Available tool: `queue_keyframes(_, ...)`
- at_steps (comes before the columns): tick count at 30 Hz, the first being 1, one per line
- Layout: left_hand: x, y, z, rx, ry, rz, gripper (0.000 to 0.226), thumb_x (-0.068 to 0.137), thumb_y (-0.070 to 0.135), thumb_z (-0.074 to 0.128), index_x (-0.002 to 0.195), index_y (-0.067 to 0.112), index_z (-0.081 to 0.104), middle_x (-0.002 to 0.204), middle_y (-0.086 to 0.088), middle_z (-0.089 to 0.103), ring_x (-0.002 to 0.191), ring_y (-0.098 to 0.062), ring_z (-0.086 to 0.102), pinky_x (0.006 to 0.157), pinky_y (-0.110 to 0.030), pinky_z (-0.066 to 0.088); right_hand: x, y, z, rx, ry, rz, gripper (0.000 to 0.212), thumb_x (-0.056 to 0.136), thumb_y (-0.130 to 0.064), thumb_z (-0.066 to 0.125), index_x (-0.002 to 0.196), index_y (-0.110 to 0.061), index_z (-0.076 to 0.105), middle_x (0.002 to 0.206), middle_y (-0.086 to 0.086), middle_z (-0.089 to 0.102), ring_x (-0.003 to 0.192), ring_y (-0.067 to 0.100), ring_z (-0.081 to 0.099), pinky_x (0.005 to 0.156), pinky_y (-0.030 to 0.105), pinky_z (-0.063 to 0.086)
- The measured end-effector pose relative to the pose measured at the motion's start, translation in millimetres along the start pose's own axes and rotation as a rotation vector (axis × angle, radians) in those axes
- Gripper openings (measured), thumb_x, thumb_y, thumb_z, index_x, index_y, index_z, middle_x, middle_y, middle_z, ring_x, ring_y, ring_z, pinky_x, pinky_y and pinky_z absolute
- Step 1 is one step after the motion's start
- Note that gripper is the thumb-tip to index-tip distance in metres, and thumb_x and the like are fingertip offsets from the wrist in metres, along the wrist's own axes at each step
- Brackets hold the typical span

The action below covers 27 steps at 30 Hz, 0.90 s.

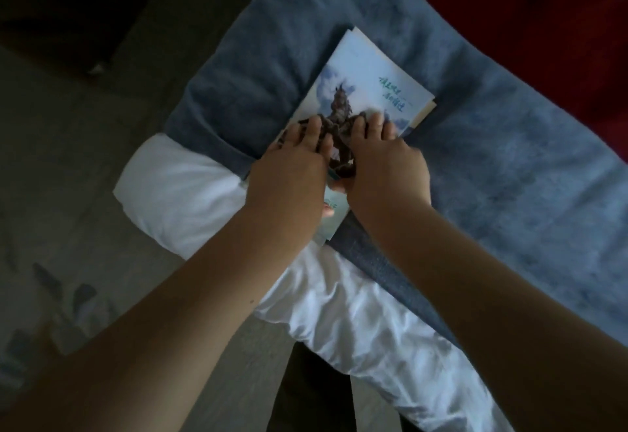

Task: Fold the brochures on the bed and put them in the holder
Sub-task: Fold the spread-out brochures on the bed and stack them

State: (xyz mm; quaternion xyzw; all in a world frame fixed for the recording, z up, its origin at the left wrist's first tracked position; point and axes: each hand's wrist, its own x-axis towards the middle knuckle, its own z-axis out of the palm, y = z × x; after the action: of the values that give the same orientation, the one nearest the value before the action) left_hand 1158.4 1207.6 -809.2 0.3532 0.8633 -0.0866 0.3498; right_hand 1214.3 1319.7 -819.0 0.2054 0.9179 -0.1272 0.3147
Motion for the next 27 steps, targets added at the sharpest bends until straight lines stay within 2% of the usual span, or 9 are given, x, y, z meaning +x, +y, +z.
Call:
queue_keyframes(2, 5, 7, 2, 0.034, 0.006, -0.057, 0.089, 0.099, 0.044, 0.061, 0.164, 0.019, 0.007, 0.173, -0.004, -0.006, 0.159, -0.028, 0.002, 0.126, -0.042, 0.015, 9, -3, 1, 0.008, -0.021, 0.023, 0.091, 0.096, -0.046, 0.066, 0.162, -0.011, 0.014, 0.170, 0.014, 0.013, 0.155, 0.030, 0.022, 0.115, 0.041, 0.037)
queue_keyframes(5, 8, 17, 0, 0.049, 0.034, -0.104, 0.064, 0.109, 0.030, 0.039, 0.164, 0.015, 0.011, 0.173, -0.007, 0.000, 0.158, -0.030, 0.007, 0.126, -0.043, 0.016, 19, -7, 2, 0.034, 0.022, 0.067, 0.062, 0.104, -0.030, 0.053, 0.156, -0.008, 0.028, 0.160, 0.014, 0.030, 0.146, 0.030, 0.035, 0.104, 0.040, 0.044)
queue_keyframes(7, 8, 21, -5, 0.075, 0.040, -0.123, 0.056, 0.109, 0.023, 0.032, 0.163, 0.014, 0.017, 0.172, -0.009, 0.007, 0.157, -0.030, 0.014, 0.123, -0.044, 0.025, 21, -11, 4, 0.049, 0.042, 0.079, 0.056, 0.106, -0.024, 0.044, 0.157, -0.006, 0.027, 0.159, 0.015, 0.030, 0.145, 0.032, 0.035, 0.106, 0.040, 0.043)
queue_keyframes(10, 5, 31, -15, 0.085, 0.072, -0.156, 0.050, 0.108, 0.017, 0.033, 0.158, 0.010, 0.031, 0.166, -0.014, 0.024, 0.149, -0.032, 0.030, 0.112, -0.046, 0.039, 6, -5, 20, 0.105, 0.094, 0.009, 0.064, 0.104, -0.026, 0.026, 0.163, -0.006, 0.007, 0.170, 0.017, 0.007, 0.157, 0.032, 0.011, 0.125, 0.040, 0.016)
queue_keyframes(13, -3, 44, -13, 0.057, 0.100, -0.204, 0.055, 0.107, 0.017, 0.033, 0.160, 0.004, 0.023, 0.166, -0.020, 0.018, 0.148, -0.038, 0.031, 0.114, -0.049, 0.036, -24, 18, 43, 0.180, 0.244, -0.127, 0.072, 0.104, -0.038, 0.036, 0.166, -0.020, 0.003, 0.173, 0.004, -0.006, 0.159, 0.020, -0.005, 0.127, 0.035, -0.008)
queue_keyframes(17, -31, 56, 24, 0.055, 0.216, -0.157, 0.067, 0.110, 0.032, 0.028, 0.162, -0.002, 0.001, 0.170, -0.020, -0.010, 0.158, -0.038, 0.005, 0.127, -0.048, 0.013, -50, 59, 56, 0.148, 0.386, -0.241, 0.063, 0.104, -0.034, 0.037, 0.163, -0.020, 0.025, 0.172, 0.003, 0.016, 0.159, 0.019, 0.010, 0.128, 0.036, 0.000)
queue_keyframes(19, -43, 66, 43, 0.042, 0.272, -0.125, 0.068, 0.110, 0.037, 0.025, 0.161, -0.003, 0.005, 0.170, -0.021, -0.004, 0.158, -0.039, 0.005, 0.125, -0.053, 0.015, -62, 81, 63, 0.145, 0.411, -0.234, 0.058, 0.106, -0.032, 0.038, 0.162, -0.016, 0.030, 0.170, 0.004, 0.023, 0.158, 0.020, 0.015, 0.128, 0.036, 0.003)
queue_keyframes(23, -47, 116, 70, 0.022, 0.365, -0.021, 0.071, 0.105, 0.038, 0.027, 0.158, -0.007, 0.020, 0.168, -0.026, 0.013, 0.155, -0.046, 0.016, 0.120, -0.060, 0.023, -101, 140, 84, 0.146, 0.407, -0.194, 0.059, 0.107, -0.036, 0.035, 0.162, -0.017, 0.028, 0.170, 0.002, 0.021, 0.158, 0.018, 0.015, 0.129, 0.038, 0.007)
queue_keyframes(27, -36, 195, 79, 0.055, 0.348, 0.063, 0.073, 0.107, 0.043, 0.026, 0.159, -0.007, 0.018, 0.169, -0.025, 0.008, 0.153, -0.052, 0.011, 0.122, -0.063, 0.018, -150, 206, 105, 0.141, 0.404, -0.102, 0.058, 0.108, -0.037, 0.035, 0.162, -0.018, 0.028, 0.171, 0.001, 0.018, 0.158, 0.018, 0.015, 0.129, 0.041, 0.009)
